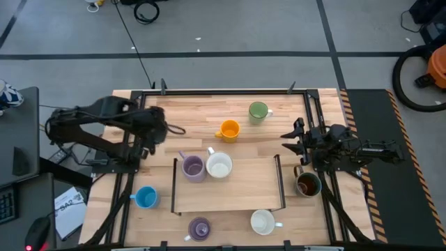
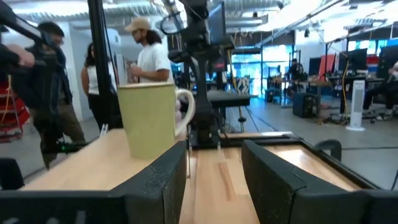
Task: Place coffee mugs
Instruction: Put the yellow mug on the shelf
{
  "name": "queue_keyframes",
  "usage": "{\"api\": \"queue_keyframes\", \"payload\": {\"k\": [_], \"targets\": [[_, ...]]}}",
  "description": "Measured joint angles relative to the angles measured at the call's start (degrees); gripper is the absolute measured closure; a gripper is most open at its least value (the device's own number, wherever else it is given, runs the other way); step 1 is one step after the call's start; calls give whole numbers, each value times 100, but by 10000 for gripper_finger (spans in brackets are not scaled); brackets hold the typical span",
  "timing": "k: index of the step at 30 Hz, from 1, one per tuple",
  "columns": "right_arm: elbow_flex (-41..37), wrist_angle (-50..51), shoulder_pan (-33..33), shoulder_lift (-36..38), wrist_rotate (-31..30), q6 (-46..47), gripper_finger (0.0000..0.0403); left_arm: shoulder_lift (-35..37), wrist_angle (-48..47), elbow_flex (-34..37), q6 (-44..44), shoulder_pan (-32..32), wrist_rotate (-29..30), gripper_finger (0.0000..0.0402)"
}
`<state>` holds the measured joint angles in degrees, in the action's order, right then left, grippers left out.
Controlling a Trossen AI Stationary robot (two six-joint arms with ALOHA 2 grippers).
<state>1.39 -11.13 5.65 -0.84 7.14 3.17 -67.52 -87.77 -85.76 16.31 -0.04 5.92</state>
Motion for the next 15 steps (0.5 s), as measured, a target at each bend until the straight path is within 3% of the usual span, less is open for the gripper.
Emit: {"api": "queue_keyframes", "payload": {"k": [7, 15], "targets": [[0, -735, -1, 0, -1, 401, 242, 763, 43, 0, -1399, 340, 105, 232], [0, -1026, -2, 0, -170, 764, 242, 1228, 84, 0, -3163, 335, 1267, 232]]}}
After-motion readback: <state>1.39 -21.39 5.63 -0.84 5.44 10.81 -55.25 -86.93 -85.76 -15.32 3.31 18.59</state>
